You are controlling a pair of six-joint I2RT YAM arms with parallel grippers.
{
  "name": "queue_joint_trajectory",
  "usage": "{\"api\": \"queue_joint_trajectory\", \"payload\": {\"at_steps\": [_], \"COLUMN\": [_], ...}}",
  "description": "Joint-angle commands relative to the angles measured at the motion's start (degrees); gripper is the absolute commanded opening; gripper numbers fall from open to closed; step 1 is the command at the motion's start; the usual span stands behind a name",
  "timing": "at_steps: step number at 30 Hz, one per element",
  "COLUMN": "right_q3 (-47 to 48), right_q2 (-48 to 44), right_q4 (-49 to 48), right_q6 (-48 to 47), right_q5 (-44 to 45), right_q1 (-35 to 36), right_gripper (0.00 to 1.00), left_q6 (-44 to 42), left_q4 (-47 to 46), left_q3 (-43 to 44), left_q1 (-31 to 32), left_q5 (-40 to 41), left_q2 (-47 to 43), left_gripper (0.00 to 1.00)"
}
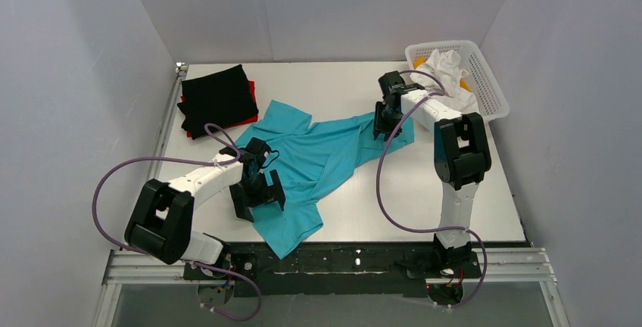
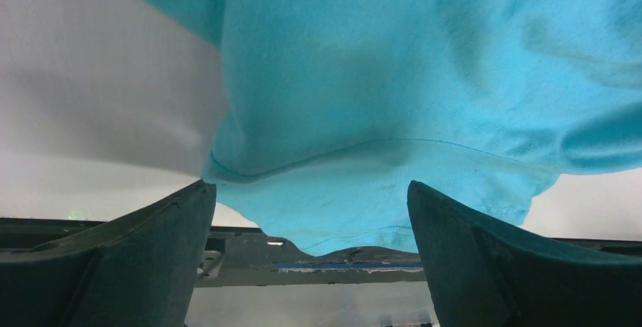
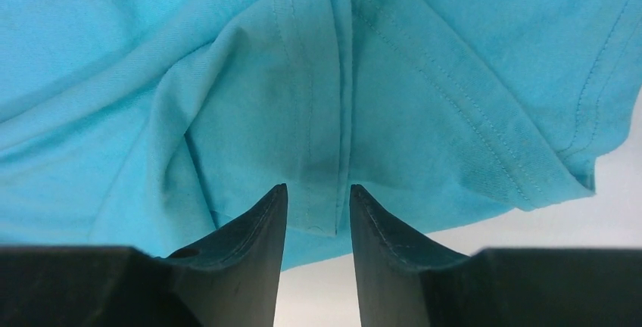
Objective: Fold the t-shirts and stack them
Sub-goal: Flatten out the tshirt
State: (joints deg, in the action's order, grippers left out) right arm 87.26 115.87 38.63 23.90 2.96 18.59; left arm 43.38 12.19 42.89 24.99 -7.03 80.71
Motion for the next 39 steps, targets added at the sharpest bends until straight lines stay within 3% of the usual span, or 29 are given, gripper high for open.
{"api": "queue_joint_trajectory", "payload": {"at_steps": [1,21,25,30,39], "right_q3": [0.6,-0.2,-0.4,-0.8,-4.7], "right_q2": [0.2,1.9,1.1,-0.8,-8.7], "right_q4": [-1.3,-1.8,-2.2,-3.0,6.8], "right_q6": [-0.3,0.3,0.4,0.3,1.3], "right_q5": [-2.5,-4.8,-5.6,-6.1,1.7], "right_q1": [-0.2,-0.2,-0.1,0.0,0.1], "right_gripper": [0.42,0.38,0.29,0.01,0.01], "left_q6": [0.3,0.5,0.5,0.5,0.4], "left_q4": [6.5,7.2,7.4,7.5,8.7], "left_q3": [-1.1,-0.6,-0.3,-0.2,0.1], "left_q1": [0.1,0.1,0.1,0.1,0.1], "left_q5": [1.4,2.8,2.8,3.0,3.9], "left_q2": [-0.5,-1.2,-1.2,-1.6,-3.0], "left_gripper": [0.99,1.00,1.00,1.00,1.00]}}
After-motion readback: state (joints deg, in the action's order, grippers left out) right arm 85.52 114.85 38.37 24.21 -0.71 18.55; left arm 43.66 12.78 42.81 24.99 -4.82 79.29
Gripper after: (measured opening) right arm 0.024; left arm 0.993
